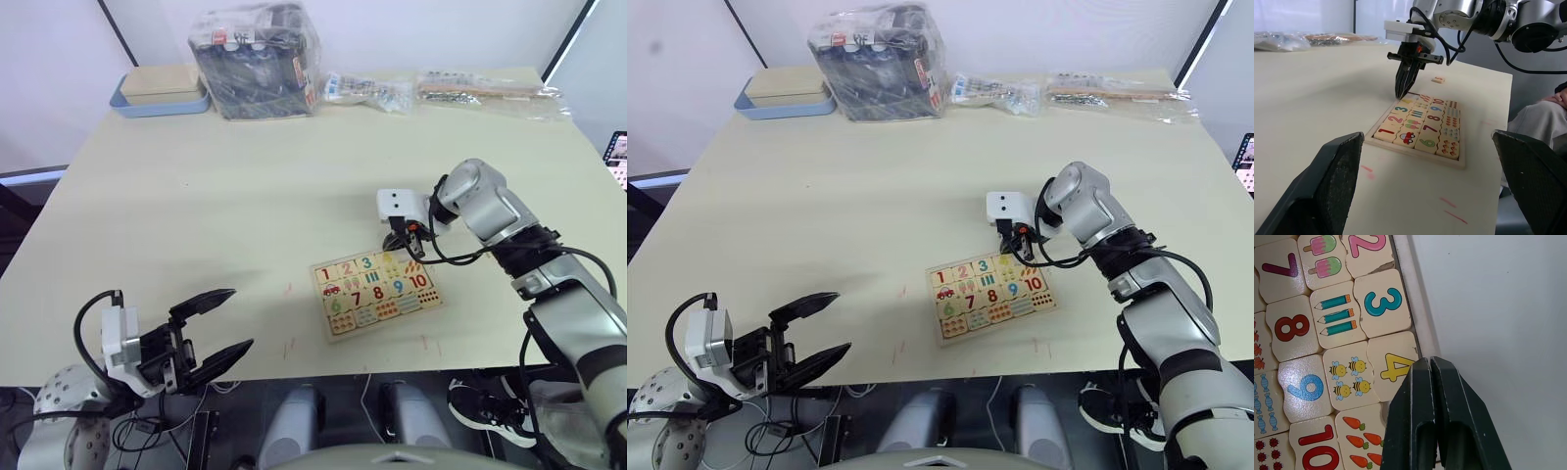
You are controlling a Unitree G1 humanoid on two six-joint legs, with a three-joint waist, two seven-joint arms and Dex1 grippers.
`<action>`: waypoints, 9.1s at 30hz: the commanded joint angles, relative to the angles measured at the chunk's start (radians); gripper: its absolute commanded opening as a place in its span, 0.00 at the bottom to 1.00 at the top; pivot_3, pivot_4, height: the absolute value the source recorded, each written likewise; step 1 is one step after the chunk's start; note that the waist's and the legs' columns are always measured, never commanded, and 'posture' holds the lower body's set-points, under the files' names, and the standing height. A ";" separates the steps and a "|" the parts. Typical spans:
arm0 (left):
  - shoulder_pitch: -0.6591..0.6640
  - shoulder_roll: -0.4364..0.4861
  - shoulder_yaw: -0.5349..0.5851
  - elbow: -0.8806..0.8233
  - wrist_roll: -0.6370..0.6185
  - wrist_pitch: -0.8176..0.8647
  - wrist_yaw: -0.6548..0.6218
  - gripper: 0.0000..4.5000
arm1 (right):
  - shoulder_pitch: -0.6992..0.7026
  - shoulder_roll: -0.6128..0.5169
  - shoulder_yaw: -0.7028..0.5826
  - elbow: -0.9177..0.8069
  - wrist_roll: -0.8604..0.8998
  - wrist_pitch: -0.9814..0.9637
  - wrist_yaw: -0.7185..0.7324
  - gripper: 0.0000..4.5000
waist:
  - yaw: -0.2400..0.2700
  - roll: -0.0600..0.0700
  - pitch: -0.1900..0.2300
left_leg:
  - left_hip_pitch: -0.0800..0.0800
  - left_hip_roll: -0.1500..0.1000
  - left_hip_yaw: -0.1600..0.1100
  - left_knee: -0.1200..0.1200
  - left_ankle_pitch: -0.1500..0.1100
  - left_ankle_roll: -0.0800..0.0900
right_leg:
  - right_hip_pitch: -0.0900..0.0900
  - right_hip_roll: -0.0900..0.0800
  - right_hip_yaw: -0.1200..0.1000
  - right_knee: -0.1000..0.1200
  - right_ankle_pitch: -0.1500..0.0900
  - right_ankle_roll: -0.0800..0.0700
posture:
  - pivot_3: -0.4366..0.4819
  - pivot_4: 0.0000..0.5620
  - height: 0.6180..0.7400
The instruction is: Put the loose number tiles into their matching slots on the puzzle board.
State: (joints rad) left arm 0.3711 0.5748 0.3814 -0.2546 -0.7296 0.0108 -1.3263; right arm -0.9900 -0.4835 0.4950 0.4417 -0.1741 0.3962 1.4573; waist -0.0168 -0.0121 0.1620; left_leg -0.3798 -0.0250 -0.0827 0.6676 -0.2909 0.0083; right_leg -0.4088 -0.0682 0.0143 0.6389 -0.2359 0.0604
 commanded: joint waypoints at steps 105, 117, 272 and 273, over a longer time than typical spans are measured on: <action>-0.197 0.020 -0.045 0.072 -0.051 0.040 -0.111 1.00 | 0.162 -0.365 -0.402 0.807 0.128 -0.733 0.154 0.98 | 0.002 0.002 0.001 | 0.016 0.005 0.010 0.000 -0.004 0.007 | 0.016 0.003 0.007 -0.003 0.000 -0.001 | 0.48 0.27 1.00; -0.197 0.020 -0.047 0.054 -0.049 0.050 -0.092 1.00 | 0.210 -0.357 -0.441 0.800 0.128 -0.763 0.068 0.61 | 0.003 0.002 0.001 | 0.016 0.004 0.009 0.000 -0.004 0.007 | 0.017 0.003 0.007 -0.003 0.000 -0.001 | 0.48 0.27 1.00; -0.167 -0.005 -0.047 0.014 -0.031 0.034 0.010 1.00 | -0.050 -0.123 -0.078 0.063 0.061 -0.071 0.099 0.64 | 0.001 0.003 0.001 | 0.000 0.001 0.001 0.001 -0.001 0.002 | 0.004 0.000 -0.001 -0.006 0.001 0.001 | 0.48 0.27 1.00; -0.168 -0.005 -0.047 0.014 -0.030 0.034 0.010 1.00 | -0.051 -0.122 -0.075 0.075 0.057 -0.080 0.092 0.53 | 0.002 0.003 0.001 | 0.000 0.001 0.001 0.001 -0.001 0.002 | 0.004 0.000 -0.001 -0.006 0.001 0.001 | 0.48 0.27 1.00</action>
State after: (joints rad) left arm 0.2044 0.5717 0.3373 -0.2056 -0.7503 0.0504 -1.3213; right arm -1.0210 -0.6054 0.4448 0.5042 -0.1214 0.3234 1.5619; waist -0.0152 -0.0094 0.1629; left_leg -0.3797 -0.0245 -0.0820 0.6685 -0.2921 0.0103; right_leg -0.4049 -0.0683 0.0133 0.6327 -0.2349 0.0616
